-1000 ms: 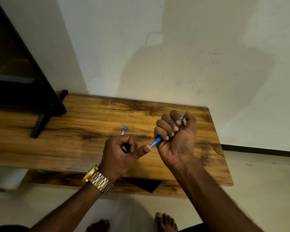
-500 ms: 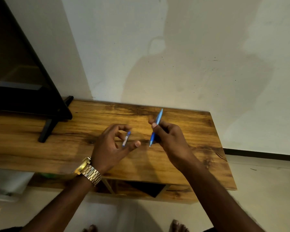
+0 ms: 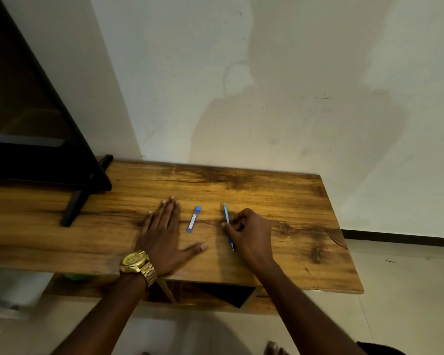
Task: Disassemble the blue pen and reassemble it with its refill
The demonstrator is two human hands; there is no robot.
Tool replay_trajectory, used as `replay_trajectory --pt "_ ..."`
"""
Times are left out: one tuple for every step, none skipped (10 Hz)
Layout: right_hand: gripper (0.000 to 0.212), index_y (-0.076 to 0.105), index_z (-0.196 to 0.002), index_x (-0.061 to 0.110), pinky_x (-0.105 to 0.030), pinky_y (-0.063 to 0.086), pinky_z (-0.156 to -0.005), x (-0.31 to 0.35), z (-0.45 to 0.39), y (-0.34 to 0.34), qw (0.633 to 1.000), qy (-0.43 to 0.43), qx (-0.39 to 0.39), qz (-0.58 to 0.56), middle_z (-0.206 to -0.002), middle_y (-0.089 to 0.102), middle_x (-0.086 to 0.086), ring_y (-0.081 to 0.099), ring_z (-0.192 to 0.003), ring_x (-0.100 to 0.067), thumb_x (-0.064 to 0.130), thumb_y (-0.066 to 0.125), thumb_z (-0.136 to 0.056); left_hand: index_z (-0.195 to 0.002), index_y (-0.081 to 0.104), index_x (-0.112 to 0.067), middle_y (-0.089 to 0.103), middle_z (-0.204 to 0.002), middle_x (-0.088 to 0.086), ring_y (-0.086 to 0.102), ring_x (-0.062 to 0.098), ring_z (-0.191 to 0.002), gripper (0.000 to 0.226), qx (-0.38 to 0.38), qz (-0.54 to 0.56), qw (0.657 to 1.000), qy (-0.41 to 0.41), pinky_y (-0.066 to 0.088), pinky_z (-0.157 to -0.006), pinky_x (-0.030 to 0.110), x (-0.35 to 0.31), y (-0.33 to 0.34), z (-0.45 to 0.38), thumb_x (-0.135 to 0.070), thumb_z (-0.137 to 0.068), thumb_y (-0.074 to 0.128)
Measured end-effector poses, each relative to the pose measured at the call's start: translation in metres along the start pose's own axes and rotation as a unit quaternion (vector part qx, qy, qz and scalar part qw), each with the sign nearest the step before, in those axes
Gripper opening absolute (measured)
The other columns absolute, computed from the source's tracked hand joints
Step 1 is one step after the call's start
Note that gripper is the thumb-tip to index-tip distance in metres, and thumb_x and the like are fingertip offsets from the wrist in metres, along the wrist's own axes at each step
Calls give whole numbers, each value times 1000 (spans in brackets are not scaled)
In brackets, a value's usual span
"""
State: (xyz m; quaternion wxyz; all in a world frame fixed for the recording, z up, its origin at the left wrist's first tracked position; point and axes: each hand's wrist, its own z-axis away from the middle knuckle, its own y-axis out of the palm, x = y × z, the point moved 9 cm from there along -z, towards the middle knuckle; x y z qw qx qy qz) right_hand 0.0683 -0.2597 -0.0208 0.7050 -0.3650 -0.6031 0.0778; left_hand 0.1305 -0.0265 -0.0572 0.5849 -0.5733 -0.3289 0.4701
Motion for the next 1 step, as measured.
replay_trajectory --pt "22 75 -105 15 -25 59 -64 5 2 -8 999 1 -33 8 -82 77 3 70 -72 -4 34 82 -96 -169 -13 -16 -23 -178 0 -12 19 -167 147 -9 -4 1000 3 2 -136 49 -3 1 1 -112 -61 9"
